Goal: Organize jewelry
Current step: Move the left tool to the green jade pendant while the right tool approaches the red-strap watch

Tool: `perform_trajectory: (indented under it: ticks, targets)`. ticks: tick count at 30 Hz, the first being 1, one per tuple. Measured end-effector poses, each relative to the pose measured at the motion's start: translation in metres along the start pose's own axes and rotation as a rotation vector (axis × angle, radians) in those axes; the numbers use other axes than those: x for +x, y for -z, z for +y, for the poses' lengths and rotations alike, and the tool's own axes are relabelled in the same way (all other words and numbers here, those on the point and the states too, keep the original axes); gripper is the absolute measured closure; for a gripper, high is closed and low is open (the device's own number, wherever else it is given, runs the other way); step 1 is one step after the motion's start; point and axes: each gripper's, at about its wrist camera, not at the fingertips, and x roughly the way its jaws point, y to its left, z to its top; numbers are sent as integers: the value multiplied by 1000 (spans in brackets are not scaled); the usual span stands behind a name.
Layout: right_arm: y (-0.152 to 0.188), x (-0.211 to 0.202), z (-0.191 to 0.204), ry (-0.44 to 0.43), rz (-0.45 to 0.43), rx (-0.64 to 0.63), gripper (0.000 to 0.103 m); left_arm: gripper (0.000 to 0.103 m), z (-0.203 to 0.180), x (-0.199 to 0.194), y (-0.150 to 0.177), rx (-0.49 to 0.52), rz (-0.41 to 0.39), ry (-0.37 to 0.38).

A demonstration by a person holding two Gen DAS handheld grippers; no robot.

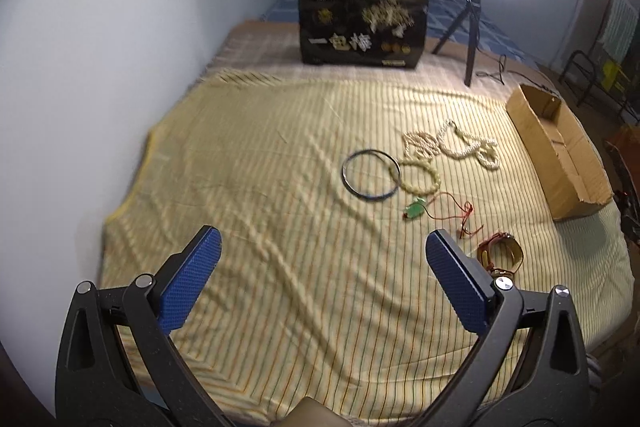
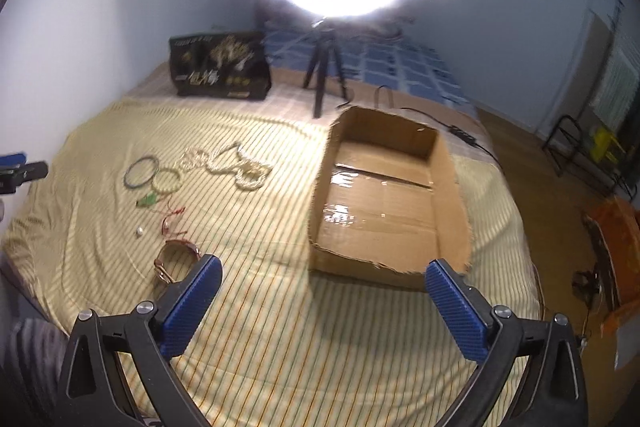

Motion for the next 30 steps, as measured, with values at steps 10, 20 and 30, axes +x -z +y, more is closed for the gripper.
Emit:
perform_trajectory:
  ticks: [10, 20, 30]
  targets:
    - [-12, 45, 44, -184, 131, -160, 17, 0, -29, 46, -1, 107, 51, 24]
    - [-10, 88, 72, -314, 231, -196, 39, 26, -47, 97, -8, 172, 112, 156]
    - [-6, 116, 81, -405, 275, -173, 62, 53, -71, 131, -9, 281, 155, 234]
